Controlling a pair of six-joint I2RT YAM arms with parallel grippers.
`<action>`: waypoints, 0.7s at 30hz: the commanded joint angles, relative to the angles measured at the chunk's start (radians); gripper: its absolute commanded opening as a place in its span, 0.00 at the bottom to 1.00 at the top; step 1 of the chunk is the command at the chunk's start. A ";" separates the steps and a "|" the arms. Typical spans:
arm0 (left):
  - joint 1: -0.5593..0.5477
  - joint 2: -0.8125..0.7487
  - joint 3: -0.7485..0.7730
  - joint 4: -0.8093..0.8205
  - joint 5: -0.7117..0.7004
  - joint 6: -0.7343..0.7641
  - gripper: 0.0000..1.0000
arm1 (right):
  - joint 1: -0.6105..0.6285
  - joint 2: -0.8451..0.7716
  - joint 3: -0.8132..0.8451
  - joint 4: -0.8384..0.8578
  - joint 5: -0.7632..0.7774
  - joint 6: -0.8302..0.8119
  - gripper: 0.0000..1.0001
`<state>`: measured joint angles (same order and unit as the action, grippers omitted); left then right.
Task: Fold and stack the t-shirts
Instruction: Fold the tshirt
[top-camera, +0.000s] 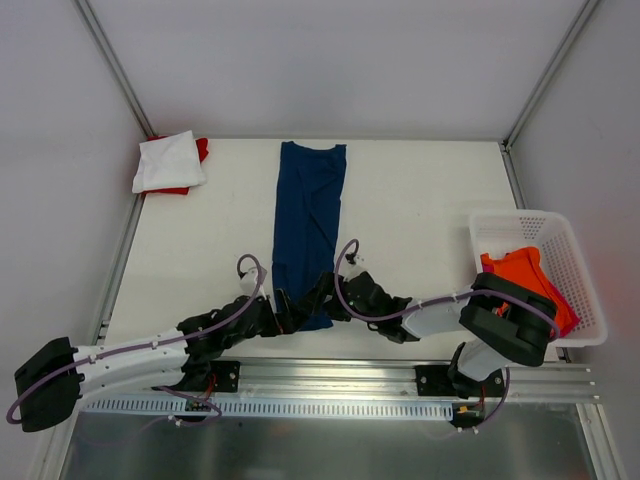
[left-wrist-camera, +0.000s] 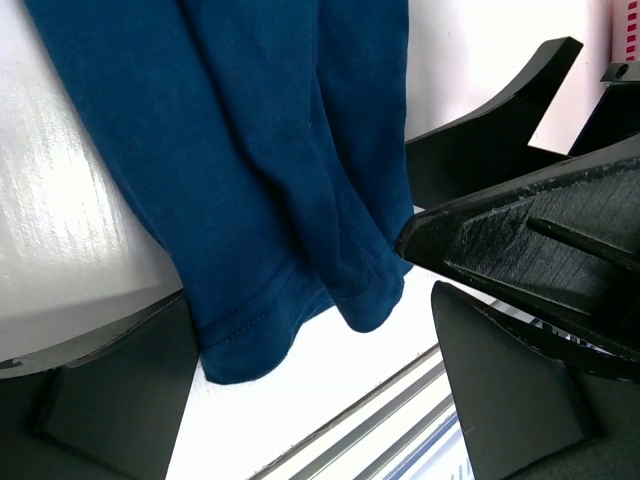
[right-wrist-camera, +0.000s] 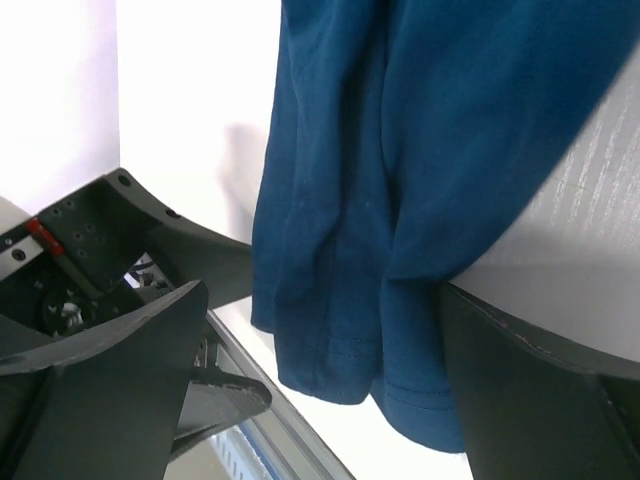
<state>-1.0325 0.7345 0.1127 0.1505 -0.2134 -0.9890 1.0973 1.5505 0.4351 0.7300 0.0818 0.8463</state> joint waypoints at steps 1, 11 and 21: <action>-0.046 0.043 0.001 -0.086 -0.069 -0.048 0.95 | 0.009 0.022 -0.050 -0.121 0.032 0.019 0.99; -0.072 -0.061 -0.011 -0.187 -0.098 -0.088 0.92 | 0.145 -0.233 -0.124 -0.449 0.245 0.094 0.99; -0.075 -0.084 -0.045 -0.230 -0.130 -0.122 0.91 | 0.205 -0.327 -0.133 -0.581 0.352 0.120 0.96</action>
<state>-1.1004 0.6239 0.0990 0.0303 -0.3187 -1.0977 1.3006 1.1885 0.3309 0.2783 0.3847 0.9581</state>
